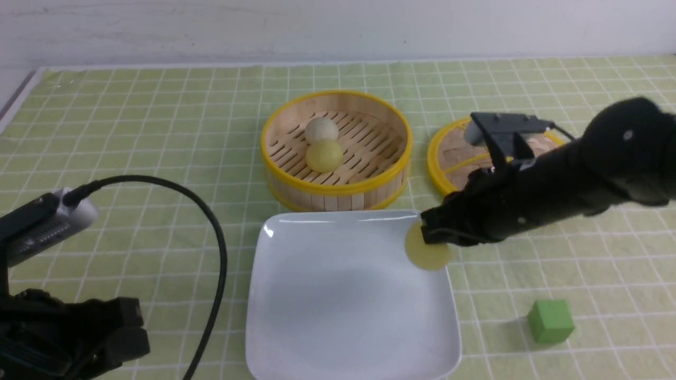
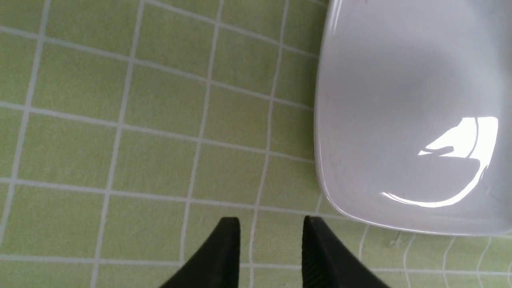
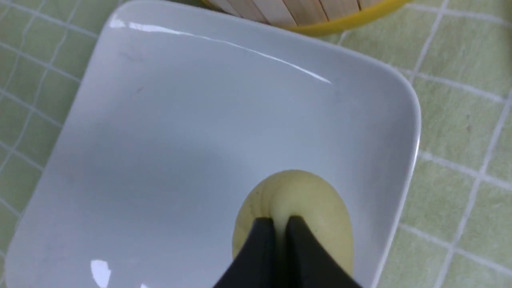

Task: Put the steamed buns into the plate on the green tablecloth.
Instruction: 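Move the steamed bun from the bamboo steamer onto the white plate with the right gripper, then reach into the bamboo steamer and grasp a bun with the left gripper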

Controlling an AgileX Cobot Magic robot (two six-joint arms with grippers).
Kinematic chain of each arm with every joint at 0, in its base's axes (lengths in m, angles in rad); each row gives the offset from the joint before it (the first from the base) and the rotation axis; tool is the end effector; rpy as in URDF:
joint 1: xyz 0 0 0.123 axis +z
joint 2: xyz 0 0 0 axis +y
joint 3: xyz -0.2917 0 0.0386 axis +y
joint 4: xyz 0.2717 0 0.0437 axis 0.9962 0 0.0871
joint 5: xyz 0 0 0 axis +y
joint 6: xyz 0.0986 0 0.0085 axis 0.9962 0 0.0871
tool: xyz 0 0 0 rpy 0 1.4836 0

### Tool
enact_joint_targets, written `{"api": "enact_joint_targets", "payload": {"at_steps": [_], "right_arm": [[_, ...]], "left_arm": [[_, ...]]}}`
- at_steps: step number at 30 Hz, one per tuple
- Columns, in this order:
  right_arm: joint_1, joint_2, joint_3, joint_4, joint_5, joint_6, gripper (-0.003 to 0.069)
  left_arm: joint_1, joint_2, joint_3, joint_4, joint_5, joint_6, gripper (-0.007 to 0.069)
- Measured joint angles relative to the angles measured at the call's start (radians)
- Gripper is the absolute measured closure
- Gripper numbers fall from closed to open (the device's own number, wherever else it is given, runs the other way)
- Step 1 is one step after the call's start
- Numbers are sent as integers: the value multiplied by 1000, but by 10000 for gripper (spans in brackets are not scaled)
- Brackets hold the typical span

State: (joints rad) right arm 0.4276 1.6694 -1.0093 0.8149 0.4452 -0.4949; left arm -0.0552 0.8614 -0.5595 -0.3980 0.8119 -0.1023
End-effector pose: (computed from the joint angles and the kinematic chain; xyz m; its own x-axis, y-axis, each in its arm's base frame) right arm 0.3217 0.1808 0.2044 -0.8336 -0.1028 -0.5428 -0.3652 0.8397 0.4019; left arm 0.1622 -0.0369 0.2512 -0.8498 -0.3130 -0.4241 -0.1190 0.8977 -0.4242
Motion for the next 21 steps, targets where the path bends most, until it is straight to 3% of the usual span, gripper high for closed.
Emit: {"api": "enact_joint_targets", "payload": {"at_steps": [4, 9, 10, 11, 15, 17, 20, 21], "right_arm": [[47, 57, 17, 120, -87, -123, 573], [66, 105, 17, 175, -165, -232, 358], [65, 105, 17, 175, -165, -234, 348], [54, 96, 17, 164, -157, -241, 263], [12, 15, 17, 120, -86, -241, 147], [-19, -63, 17, 95, -25, -239, 140], [-83, -209, 17, 53, 78, -213, 190], [-123, -297, 17, 12, 159, -183, 252]], "left_arm": [[0, 0, 0, 1, -1, 0, 372], [0, 0, 0, 2, -9, 0, 372], [0, 0, 0, 2, -10, 0, 372], [0, 0, 0, 2, -12, 0, 372], [0, 0, 0, 2, -14, 0, 373], [0, 0, 0, 2, -14, 0, 373], [0, 0, 0, 3, -17, 0, 377], [0, 0, 0, 3, -23, 0, 386]]}}
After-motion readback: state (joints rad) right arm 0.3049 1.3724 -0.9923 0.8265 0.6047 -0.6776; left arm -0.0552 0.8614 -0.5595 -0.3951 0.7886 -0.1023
